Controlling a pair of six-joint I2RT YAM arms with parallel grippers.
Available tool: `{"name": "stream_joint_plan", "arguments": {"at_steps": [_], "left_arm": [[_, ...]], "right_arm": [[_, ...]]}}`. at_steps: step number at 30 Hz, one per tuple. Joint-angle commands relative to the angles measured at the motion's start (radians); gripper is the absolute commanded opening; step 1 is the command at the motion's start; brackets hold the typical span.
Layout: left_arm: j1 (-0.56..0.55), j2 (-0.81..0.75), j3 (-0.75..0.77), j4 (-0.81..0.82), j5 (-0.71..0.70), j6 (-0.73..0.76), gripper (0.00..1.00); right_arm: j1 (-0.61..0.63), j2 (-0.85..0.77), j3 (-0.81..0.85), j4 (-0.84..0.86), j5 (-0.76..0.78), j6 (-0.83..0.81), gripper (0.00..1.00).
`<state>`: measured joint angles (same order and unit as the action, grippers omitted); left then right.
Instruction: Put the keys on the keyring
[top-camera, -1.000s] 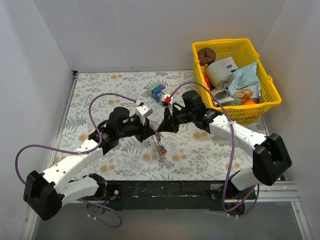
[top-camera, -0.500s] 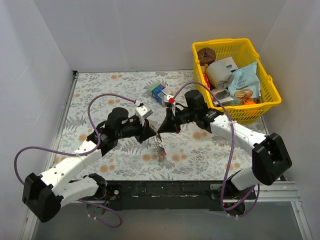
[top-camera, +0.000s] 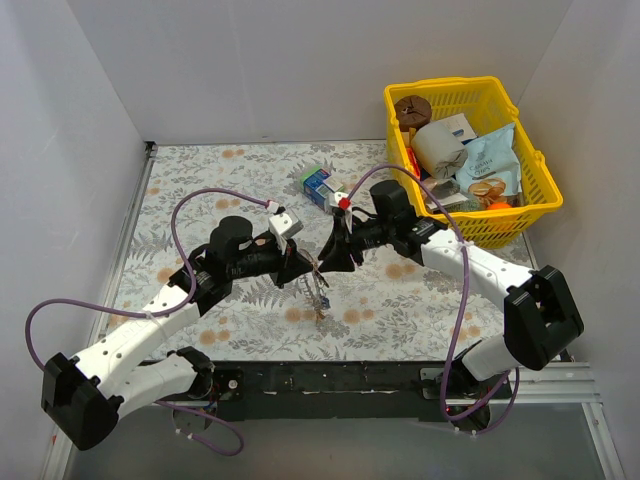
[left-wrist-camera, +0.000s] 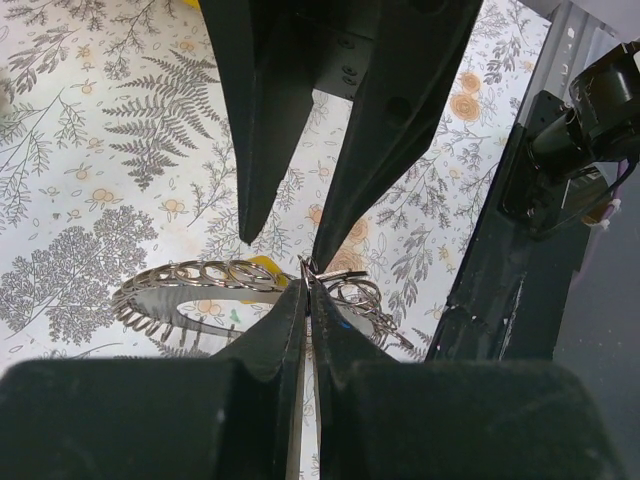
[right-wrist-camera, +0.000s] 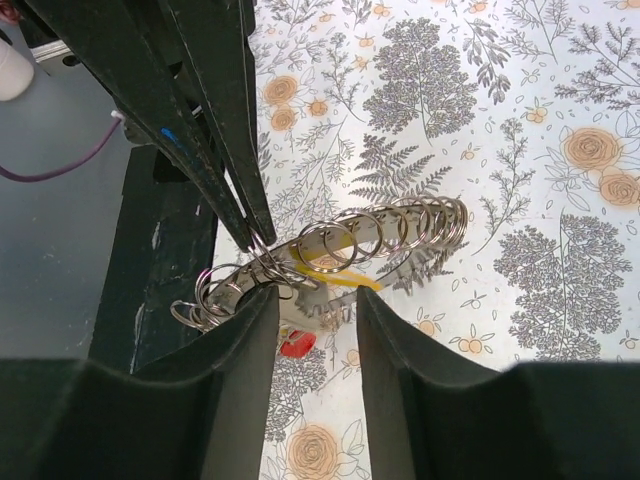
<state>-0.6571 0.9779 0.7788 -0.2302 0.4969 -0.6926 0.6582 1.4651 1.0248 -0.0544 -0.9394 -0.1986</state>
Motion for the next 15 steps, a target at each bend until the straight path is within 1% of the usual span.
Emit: {"name": "stream_joint_plan", "arguments": {"at_steps": [1, 3, 5, 6, 9, 13, 15], "left_arm": [[-0.004, -0.027, 0.028, 0.065, 0.023, 0.005, 0.00], [-0.004, -0.028, 0.025, 0.068, 0.023, 0.005, 0.00], [-0.004, -0.031, 0.023, 0.068, 0.025, 0.008, 0.00], [-0.004, -0.033, 0.023, 0.071, 0.025, 0.010, 0.00], [-0.004, -0.038, 0.022, 0.078, 0.035, 0.015, 0.00], [-0.004, -0.047, 0.014, 0.098, 0.051, 0.021, 0.00], [-0.006, -0.048, 0.010, 0.112, 0.055, 0.022, 0.00]], "right_arm": [[-0.005, -0.063, 0.018, 0.002, 0.013, -0.009, 0.50], [-0.006, -0.084, 0.008, 0.013, 0.046, -0.009, 0.57], [-0.008, -0.124, -0.008, 0.042, 0.074, -0.001, 0.61], [-0.011, -0.137, -0.017, 0.045, 0.091, 0.001, 0.66], [-0.017, -0.178, -0.037, 0.083, 0.102, 0.007, 0.73], [-0.029, -0.209, -0.048, 0.120, 0.067, 0.024, 0.74], [-0.037, -0.210, -0.051, 0.136, 0.028, 0.044, 0.71]]}}
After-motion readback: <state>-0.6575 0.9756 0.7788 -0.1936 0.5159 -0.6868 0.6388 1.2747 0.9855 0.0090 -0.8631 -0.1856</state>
